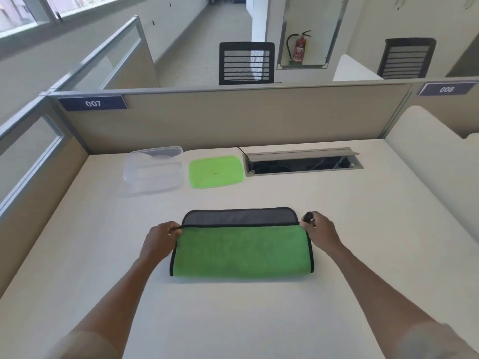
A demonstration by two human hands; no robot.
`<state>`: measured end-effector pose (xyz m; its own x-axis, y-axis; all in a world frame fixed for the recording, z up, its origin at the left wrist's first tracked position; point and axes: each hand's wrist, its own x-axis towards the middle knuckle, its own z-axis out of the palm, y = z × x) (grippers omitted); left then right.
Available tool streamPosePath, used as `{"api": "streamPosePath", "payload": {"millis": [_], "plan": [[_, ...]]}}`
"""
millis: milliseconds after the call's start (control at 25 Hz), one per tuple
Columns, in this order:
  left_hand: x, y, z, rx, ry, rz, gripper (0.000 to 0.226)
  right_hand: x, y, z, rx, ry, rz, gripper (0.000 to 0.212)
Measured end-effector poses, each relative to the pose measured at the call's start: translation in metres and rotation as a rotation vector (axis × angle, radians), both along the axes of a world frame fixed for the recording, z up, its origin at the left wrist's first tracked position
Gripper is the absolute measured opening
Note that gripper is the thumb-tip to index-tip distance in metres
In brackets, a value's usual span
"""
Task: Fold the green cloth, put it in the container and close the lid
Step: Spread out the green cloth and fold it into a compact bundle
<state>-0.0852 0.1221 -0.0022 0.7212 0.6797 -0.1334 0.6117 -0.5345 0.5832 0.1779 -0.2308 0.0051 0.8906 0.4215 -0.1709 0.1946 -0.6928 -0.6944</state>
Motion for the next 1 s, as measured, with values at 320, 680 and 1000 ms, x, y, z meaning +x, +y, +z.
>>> {"api": "streamPosePath", "payload": {"millis": [320, 680, 1000], "plan": [[0.044, 0.019, -0.021, -0.033, -0.003, 0.062, 0.012, 0.052, 0.019, -0.022, -0.097, 0.055, -0.055, 0.022], [0.068, 0.032, -0.028, -0.022, 0.041, 0.114, 0.018, 0.066, 0.047, -0.029, -0.119, -0.03, -0.11, 0.03], [0.071, 0.027, -0.029, 0.039, 0.102, 0.164, 0.019, 0.062, 0.051, -0.041, -0.082, -0.041, -0.205, 0.024]]}}
